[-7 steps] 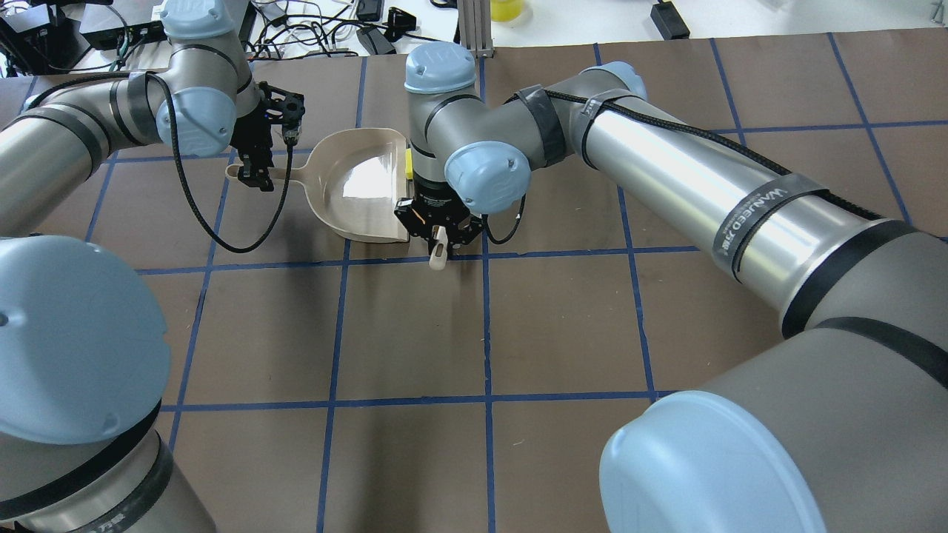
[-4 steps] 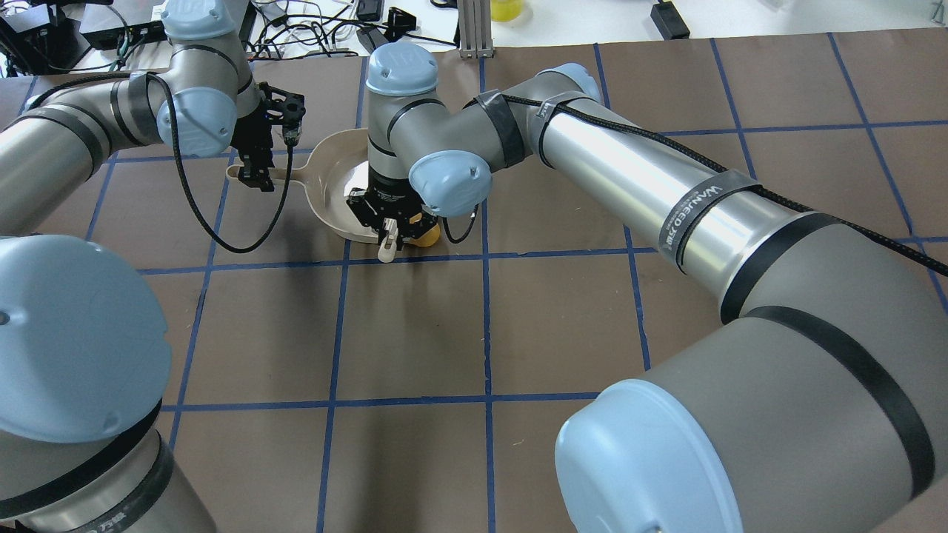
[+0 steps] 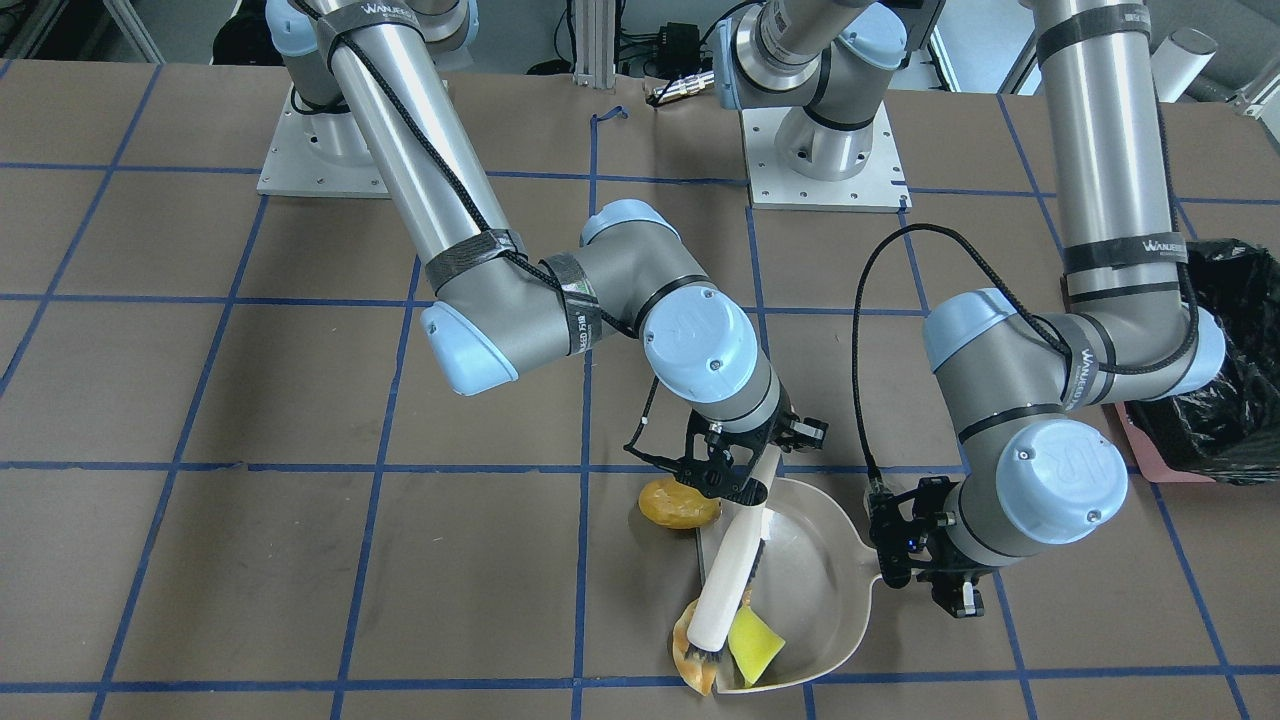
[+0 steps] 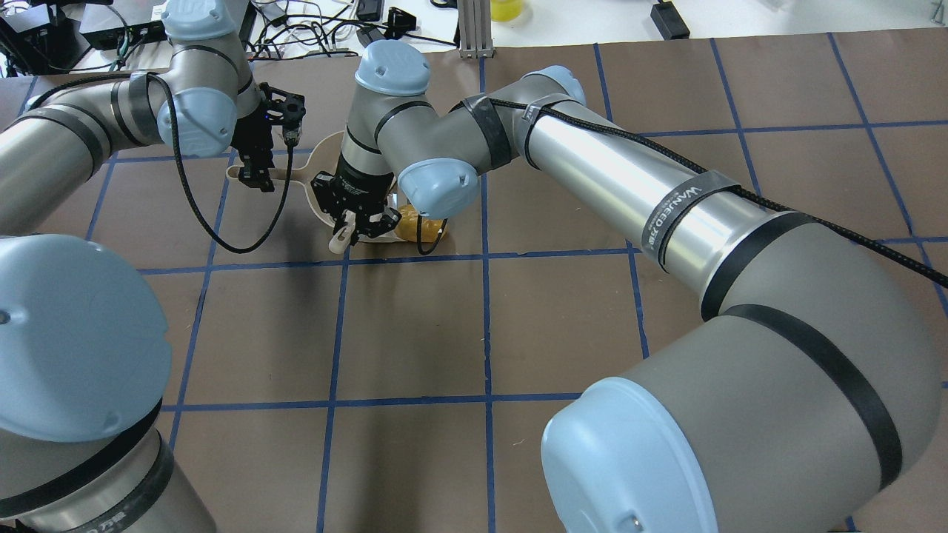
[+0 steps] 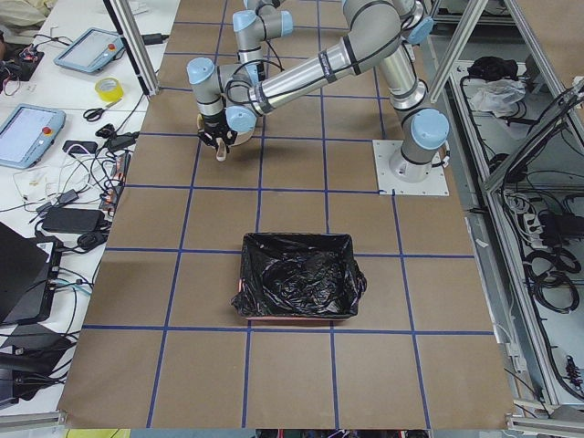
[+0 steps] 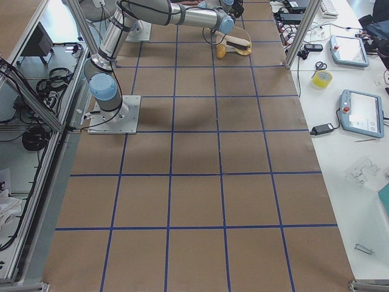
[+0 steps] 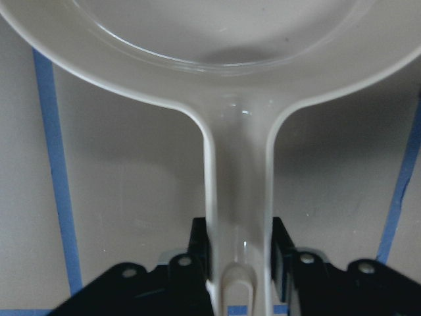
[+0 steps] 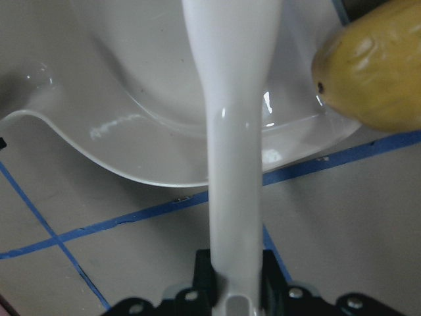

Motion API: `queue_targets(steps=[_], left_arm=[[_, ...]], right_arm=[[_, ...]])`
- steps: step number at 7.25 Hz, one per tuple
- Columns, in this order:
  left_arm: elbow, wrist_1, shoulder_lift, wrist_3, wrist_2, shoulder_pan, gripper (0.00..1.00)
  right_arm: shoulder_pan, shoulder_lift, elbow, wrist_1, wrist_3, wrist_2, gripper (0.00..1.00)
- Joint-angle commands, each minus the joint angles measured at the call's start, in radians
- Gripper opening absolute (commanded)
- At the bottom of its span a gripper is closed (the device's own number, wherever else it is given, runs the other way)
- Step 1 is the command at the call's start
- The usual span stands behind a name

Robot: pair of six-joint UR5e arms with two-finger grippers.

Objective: Sweep and dump trash into bin
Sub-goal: 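Sweep the toys with the brush toward the dustpan held by the left gripper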

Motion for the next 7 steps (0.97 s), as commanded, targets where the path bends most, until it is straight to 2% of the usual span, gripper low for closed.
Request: queue_targets(steps=[1, 2, 3, 5, 7], left_arm=[[-0.001, 0.000, 0.001, 0.001, 0.000, 0.000, 0.07], [-0.001, 0.000, -0.001, 0.001, -0.002, -0.002, 0.07], [-0.001, 0.000, 0.001, 0.001, -0.002, -0.002, 0.07], [-0.001, 0.000, -0.001, 0.010, 0.000, -0.003, 0.07], [-0.001, 0.000, 0.001, 0.010, 0.000, -0.003, 0.07]], right_arm=[[0.003, -0.010, -0.018, 0.018, 0.056, 0.002, 0.00], [0.002, -0.040, -0.020, 0.087, 0.041, -0.022, 0.00], [0.000, -0.069, -0.020, 0.156, -0.002, -0.115, 0.00], [-0.027, -0.123, -0.021, 0.289, -0.151, -0.186, 0.00], [-0.043, -0.183, -0.007, 0.543, -0.304, -0.308, 0.00]])
